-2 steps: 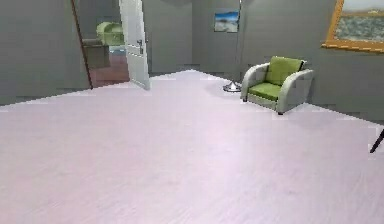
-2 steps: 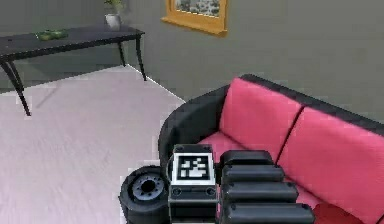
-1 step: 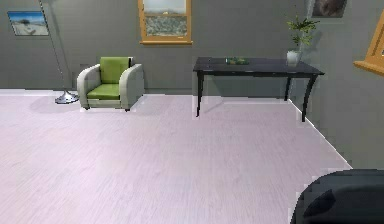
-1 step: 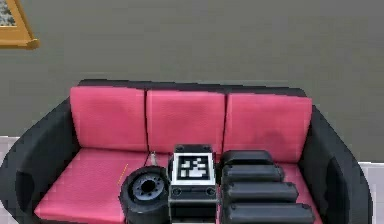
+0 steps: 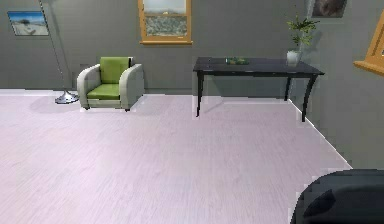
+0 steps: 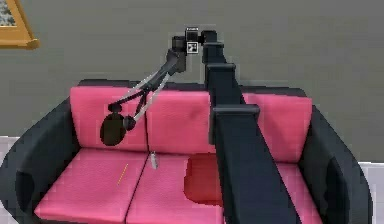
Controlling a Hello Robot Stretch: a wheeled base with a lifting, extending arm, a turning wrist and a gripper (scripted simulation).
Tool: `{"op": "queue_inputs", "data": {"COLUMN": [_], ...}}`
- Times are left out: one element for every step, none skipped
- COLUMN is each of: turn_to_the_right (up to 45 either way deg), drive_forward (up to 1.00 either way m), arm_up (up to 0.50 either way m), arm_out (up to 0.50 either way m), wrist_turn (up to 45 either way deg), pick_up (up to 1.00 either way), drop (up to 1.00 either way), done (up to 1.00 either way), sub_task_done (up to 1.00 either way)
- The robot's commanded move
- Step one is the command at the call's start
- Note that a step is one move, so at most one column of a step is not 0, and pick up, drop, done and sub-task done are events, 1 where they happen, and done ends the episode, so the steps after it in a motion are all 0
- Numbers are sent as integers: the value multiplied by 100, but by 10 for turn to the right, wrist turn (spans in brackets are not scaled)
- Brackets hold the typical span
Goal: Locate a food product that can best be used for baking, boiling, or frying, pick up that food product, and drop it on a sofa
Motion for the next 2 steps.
{"op": "queue_inputs", "data": {"turn_to_the_right": [0, 0], "drive_forward": [0, 0], "arm_up": [0, 0], "arm_out": [0, 0], "wrist_turn": [450, 450], "pick_up": [0, 0], "drop": [0, 0], "done": [0, 0], "sub_task_done": [0, 0]}}
